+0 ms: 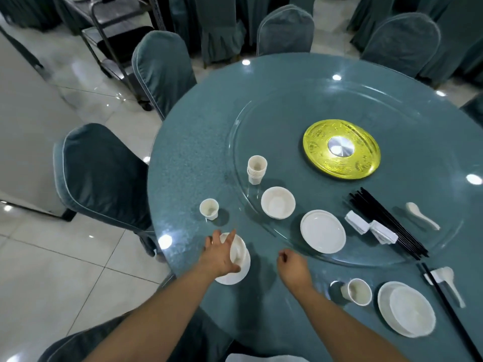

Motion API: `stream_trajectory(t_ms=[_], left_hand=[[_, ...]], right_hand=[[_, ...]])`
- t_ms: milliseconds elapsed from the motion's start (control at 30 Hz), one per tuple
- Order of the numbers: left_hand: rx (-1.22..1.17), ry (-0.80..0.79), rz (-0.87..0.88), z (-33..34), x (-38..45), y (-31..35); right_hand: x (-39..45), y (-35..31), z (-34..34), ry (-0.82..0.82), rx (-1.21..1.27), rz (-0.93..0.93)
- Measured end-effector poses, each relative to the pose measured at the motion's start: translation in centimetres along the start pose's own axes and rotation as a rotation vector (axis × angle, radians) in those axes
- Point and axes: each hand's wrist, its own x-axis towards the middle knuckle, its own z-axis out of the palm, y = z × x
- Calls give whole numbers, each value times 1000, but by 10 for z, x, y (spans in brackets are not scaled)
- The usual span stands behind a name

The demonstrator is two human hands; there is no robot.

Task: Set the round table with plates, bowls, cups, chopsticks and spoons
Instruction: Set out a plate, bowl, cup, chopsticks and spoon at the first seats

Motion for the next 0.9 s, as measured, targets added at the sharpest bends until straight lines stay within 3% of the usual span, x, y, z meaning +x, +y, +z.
stream_trajectory(t_ms=[567, 700, 900], left_hand=[[-7, 42, 80, 38, 3, -13], [-39, 121, 141, 25, 5, 6], [-82, 120, 267, -2, 18, 64]], right_hand=[[-23, 15, 0, 98, -5, 112], [-16, 23, -10, 81, 48, 142], [5, 35, -50, 91, 152, 152]])
